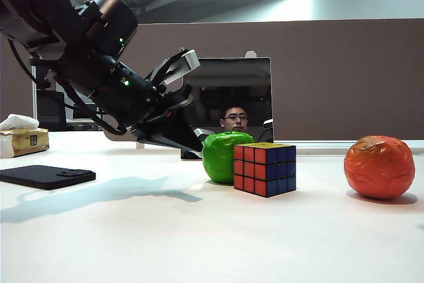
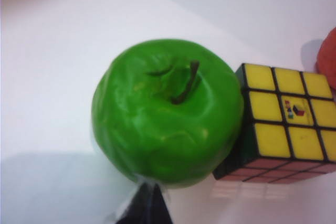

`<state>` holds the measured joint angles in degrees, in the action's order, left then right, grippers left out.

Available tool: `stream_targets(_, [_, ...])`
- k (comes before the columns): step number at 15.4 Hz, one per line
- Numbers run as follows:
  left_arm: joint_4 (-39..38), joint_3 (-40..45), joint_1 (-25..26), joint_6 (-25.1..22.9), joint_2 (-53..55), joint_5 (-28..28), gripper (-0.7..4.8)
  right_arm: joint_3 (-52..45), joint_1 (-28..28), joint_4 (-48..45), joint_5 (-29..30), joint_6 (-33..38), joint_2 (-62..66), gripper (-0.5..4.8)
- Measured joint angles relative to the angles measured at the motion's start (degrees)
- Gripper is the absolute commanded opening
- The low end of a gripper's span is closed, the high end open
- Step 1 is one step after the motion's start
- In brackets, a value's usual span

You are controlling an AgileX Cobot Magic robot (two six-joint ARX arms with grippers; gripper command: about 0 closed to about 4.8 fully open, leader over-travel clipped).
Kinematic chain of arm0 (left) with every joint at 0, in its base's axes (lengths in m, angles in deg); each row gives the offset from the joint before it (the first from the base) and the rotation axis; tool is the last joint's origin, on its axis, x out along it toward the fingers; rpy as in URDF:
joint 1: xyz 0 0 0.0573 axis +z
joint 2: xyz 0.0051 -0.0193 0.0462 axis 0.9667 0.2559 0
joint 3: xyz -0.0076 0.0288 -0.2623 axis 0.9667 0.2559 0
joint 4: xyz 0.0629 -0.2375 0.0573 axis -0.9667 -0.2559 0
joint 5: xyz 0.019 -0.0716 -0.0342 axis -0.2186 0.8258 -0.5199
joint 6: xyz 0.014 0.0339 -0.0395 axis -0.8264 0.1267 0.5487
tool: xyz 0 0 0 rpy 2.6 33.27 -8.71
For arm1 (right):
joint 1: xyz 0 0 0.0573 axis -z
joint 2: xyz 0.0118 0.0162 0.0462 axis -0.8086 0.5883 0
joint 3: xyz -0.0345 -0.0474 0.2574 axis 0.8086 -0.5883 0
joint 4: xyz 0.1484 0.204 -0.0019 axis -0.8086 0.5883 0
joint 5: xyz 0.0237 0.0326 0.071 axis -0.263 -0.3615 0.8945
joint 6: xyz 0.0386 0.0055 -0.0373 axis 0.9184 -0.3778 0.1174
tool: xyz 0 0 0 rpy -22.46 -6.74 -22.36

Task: Move all the fruits on the tabletop near the face of the Rubik's cube that has the color most similar to each fruit.

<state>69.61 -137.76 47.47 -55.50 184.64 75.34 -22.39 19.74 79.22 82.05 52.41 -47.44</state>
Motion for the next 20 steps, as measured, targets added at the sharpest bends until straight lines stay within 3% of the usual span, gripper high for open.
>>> stream_targets(3, [0.22, 0.07, 0.28, 0.87, 0.0, 0.02, -0.05, 0.0, 0.02, 0.07, -1.29, -0.02, -0.02, -0.01])
stream_targets(4, [-0.94, 0.09, 1.36, 1.29, -2.25, -2.25, -0.05, 0.0, 0.11, 3.21, -12.09, -0.04, -0.04, -0.01])
stream_targets(9, [-3.08, 0.09, 1.62, 1.29, -8.59, -3.15, -0.05, 0.0, 0.31, 5.09, -19.74, -0.15, -0.04, -0.01])
stream_targets(10, [-12.74, 0.09, 1.64, 1.18, -17.05, -3.28, -0.05, 0.02, 4.17, 1.57, -22.34, -0.26, 3.67, -0.01])
stream_targets(11, [-14.27, 0.09, 1.66, 1.09, -18.1, -3.3, -0.05, 0.02, 5.81, 0.79, -22.12, -1.01, 4.7, -0.01])
stream_targets(12, [-21.31, 0.09, 1.64, -0.11, -21.64, -3.3, -0.05, 0.02, 17.64, -3.69, -13.94, -4.57, 10.86, -0.01])
stream_targets(16, [-27.04, 0.07, 1.64, -0.2, -22.88, -3.3, -0.05, 0.0, 31.43, -6.54, -1.27, -5.79, 16.98, -0.01])
stream_targets(17, [-28.87, 0.09, 1.64, -0.28, -22.91, -2.82, -0.05, 0.0, 35.98, -7.61, 4.17, -5.92, 19.04, -0.01])
stream_targets(20, [-32.35, 0.09, 1.27, -0.26, -22.91, 0.66, -0.05, 0.0, 41.57, -8.22, 13.11, -6.12, 21.92, -0.01])
